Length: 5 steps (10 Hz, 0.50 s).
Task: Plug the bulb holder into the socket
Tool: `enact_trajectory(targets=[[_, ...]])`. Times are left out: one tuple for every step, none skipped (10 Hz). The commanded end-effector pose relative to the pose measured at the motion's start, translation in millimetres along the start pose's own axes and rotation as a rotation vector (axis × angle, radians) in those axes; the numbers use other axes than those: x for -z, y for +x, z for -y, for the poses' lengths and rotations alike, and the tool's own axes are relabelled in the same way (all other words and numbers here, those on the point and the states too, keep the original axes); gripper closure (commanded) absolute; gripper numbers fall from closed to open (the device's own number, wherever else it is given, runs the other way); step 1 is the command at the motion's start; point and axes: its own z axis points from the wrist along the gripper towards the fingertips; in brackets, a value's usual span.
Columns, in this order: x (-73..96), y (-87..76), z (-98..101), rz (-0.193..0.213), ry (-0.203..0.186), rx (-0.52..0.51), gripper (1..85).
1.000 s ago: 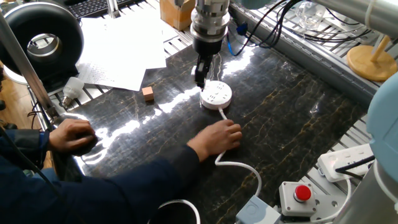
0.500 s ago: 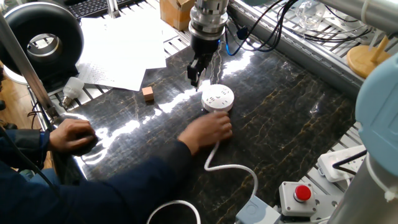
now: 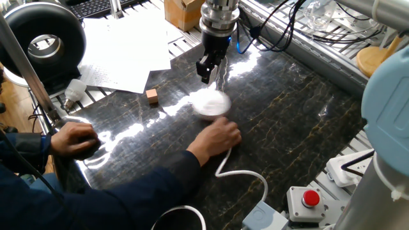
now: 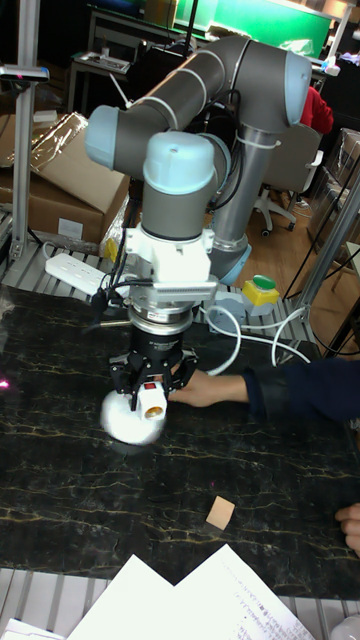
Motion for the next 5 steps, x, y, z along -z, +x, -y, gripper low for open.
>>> enact_trajectory(targets=[[-0.1,-8.9,-2.2,0.020,-0.038,-0.078,84.3],[-3.2,-15.3,0.3,0.026,-0.021,-0.078,84.3],[-5.0,-20.8,3.5,0.033,-0.002,-0.078,84.3],[-5.4,-24.3,2.8,0.034,-0.001,-0.087,84.3],[-8.2,-26.7,5.6,0.039,0.008,-0.092,84.3]])
